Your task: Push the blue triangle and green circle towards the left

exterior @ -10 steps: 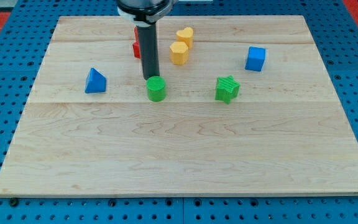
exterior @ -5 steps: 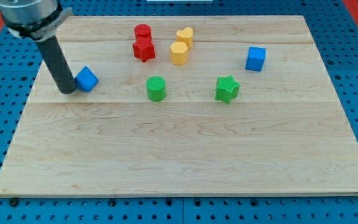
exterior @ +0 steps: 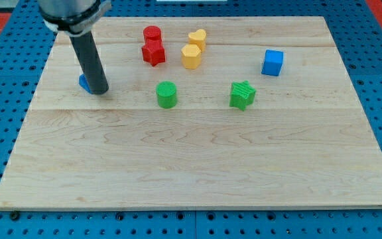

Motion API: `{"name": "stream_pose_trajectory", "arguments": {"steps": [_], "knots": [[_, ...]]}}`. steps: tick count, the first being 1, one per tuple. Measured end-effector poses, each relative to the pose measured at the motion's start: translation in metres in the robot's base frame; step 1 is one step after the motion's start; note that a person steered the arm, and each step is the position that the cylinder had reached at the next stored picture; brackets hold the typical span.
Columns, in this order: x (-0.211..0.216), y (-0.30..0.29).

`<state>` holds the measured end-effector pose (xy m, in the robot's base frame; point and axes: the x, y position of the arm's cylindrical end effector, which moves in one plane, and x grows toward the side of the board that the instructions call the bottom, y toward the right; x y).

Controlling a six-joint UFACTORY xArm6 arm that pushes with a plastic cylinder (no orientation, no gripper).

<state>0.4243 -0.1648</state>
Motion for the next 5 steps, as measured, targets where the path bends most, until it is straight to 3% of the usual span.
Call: {"name": "stream_pose_trajectory", "arguments": {"steps": [1, 2, 3, 4, 5], "knots": [[0.086, 0.049], [0.077, 0.141], [0.042, 0.170], [0.013, 0.169], [-0.004, 0.125]]}}
